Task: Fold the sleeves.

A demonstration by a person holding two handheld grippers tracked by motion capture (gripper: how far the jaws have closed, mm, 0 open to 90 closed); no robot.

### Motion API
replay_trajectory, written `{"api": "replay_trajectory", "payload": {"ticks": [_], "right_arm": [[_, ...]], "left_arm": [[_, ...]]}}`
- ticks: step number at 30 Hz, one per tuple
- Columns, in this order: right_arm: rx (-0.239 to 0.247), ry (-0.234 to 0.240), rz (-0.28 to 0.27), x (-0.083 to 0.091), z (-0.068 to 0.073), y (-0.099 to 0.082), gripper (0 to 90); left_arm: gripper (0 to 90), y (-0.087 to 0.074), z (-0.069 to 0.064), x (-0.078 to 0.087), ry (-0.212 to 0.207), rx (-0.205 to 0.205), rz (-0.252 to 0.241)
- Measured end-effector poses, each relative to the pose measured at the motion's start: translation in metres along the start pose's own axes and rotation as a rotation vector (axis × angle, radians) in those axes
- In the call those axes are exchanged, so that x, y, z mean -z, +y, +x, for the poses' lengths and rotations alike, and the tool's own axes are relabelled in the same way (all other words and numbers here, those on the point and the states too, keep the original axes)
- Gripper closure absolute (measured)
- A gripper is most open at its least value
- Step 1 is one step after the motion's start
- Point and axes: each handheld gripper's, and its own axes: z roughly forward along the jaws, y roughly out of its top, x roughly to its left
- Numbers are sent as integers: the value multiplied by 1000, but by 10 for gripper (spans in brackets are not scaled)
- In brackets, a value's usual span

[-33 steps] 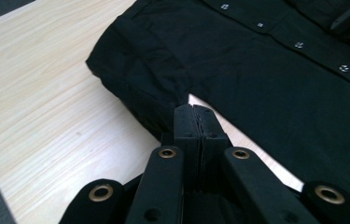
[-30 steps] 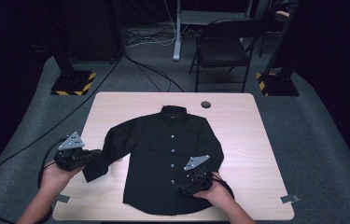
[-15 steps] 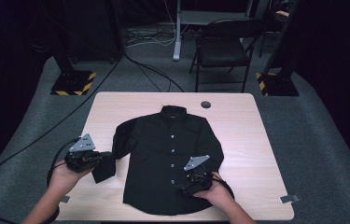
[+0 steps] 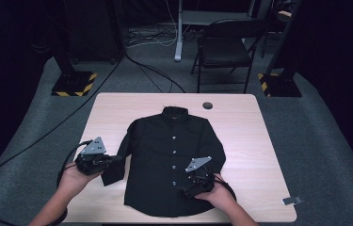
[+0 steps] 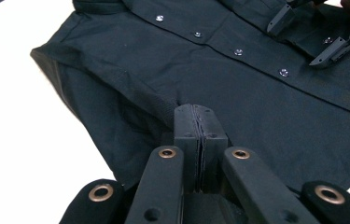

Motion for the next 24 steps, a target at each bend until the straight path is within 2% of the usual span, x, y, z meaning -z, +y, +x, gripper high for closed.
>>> {"api": "replay_trajectory", "payload": {"ticks": [15,21,24], "right_arm": [[1,0,0,0,0,0,160],[0,1,0,0,0,0,160],[0,2,-1,0,0,0,160]], "left_arm": [[884,2,1,-25,-31,14,17],[884,3,2,-30,-44,31,5],[884,6,-4,-34,-63,11,15]]}}
